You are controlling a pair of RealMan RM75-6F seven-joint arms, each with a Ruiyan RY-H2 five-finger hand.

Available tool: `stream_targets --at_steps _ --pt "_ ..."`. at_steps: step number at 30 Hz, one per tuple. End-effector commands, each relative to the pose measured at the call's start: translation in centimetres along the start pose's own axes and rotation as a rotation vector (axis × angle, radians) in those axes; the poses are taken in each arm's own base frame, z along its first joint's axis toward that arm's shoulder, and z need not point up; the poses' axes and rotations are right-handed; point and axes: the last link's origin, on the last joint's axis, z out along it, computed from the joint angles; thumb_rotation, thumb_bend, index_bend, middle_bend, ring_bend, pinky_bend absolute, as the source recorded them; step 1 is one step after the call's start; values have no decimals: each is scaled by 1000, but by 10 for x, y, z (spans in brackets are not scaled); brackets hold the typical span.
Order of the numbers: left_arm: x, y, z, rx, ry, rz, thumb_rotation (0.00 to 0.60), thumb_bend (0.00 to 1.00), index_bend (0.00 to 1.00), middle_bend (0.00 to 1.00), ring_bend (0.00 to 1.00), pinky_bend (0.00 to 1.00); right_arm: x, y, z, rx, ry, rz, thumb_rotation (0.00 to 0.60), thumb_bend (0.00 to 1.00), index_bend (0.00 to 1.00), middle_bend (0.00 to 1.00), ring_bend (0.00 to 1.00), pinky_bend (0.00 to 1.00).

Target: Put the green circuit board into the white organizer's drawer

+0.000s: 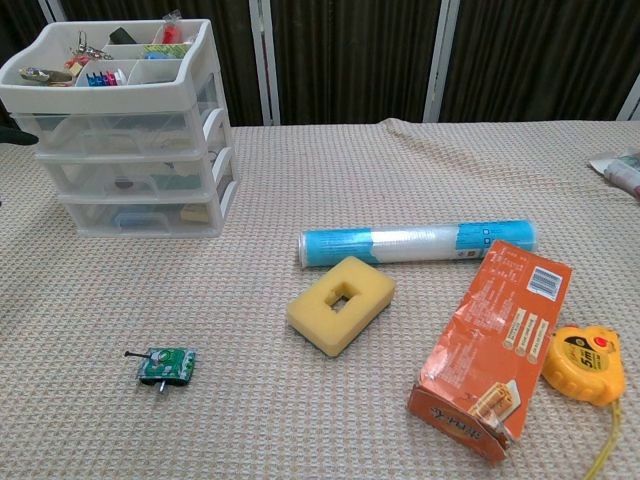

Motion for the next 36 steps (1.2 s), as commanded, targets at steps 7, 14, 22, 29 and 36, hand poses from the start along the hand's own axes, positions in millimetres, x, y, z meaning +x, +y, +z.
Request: stream_targets --at_steps 7,14,22,29,36 --pt "-15 21 47 76 -79 -227 600 1000 19 863 801 722 0 0 0 0 -1 2 600 30 105 0 0 0" --pt "-20 37 64 73 -117 -248 600 1000 25 863 801 722 0 0 0 1 -2 3 600 30 105 0 0 0" --pt "-23 48 80 95 -135 -302 600 1000 59 864 802 722 0 0 0 2 -4 6 600 30 105 0 0 0" --pt "-29 58 92 120 -162 -377 600 1000 214 865 802 723 0 0 0 4 -3 3 600 30 105 0 0 0" --pt "-33 62 90 116 -177 -412 600 1000 375 864 802 722 0 0 0 2 -5 5 600 30 105 0 0 0"
